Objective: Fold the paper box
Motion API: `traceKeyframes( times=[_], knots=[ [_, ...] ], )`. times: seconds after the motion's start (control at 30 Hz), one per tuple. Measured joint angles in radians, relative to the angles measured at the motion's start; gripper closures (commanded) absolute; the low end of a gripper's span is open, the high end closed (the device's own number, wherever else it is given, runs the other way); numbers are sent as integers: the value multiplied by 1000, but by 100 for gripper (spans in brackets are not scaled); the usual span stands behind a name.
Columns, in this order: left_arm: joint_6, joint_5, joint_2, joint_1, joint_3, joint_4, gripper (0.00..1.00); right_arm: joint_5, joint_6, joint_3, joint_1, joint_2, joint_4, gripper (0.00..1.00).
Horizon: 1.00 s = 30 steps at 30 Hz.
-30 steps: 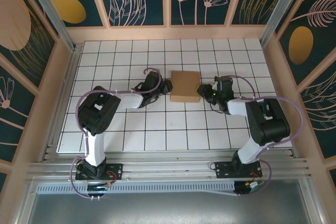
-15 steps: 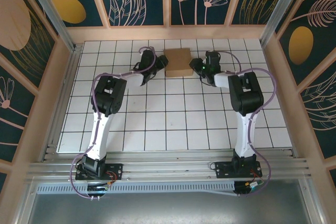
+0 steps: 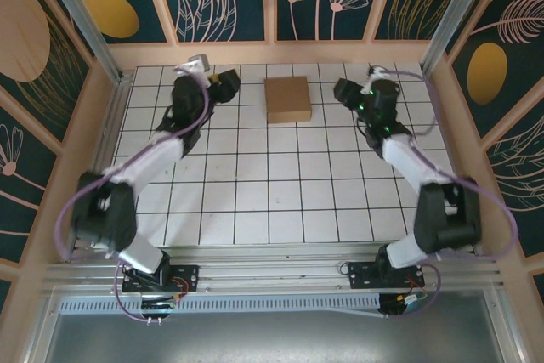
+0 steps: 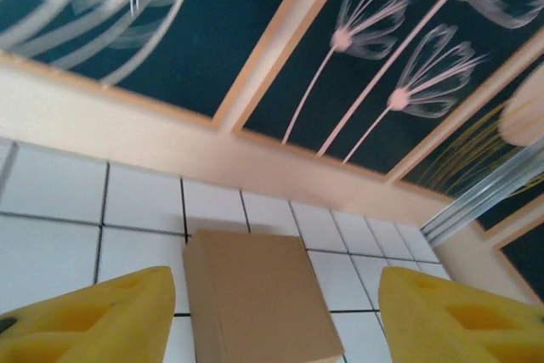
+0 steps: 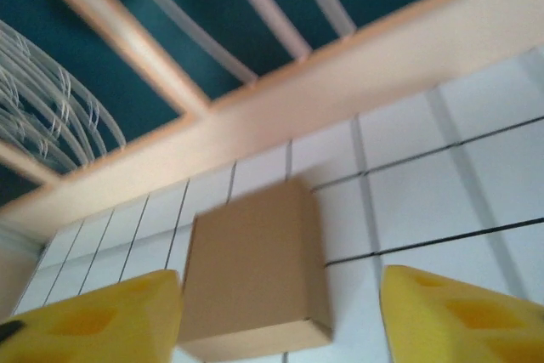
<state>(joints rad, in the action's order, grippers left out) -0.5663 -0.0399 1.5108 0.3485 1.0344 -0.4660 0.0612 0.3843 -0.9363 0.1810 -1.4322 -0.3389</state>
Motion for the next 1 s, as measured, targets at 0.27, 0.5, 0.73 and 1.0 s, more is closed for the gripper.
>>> traceKeyframes(
  times=[0.27,0.5,0.73,1.0],
  knots=[
    [187,373,-526,2,-623,-95,1,-241,-214,459,-126,203,-219,1],
    [342,587,-636,-93,-894,-227,1,-244,-297,484,-171,-95,-397,1],
    [365,436,-269,-311,-895,-503,1,-112,-332,709,-212,-130,-780,1],
    [425,217,2,-369,-811,-701,1,-120,-338,747,-203,-136,-949,1]
  ],
)
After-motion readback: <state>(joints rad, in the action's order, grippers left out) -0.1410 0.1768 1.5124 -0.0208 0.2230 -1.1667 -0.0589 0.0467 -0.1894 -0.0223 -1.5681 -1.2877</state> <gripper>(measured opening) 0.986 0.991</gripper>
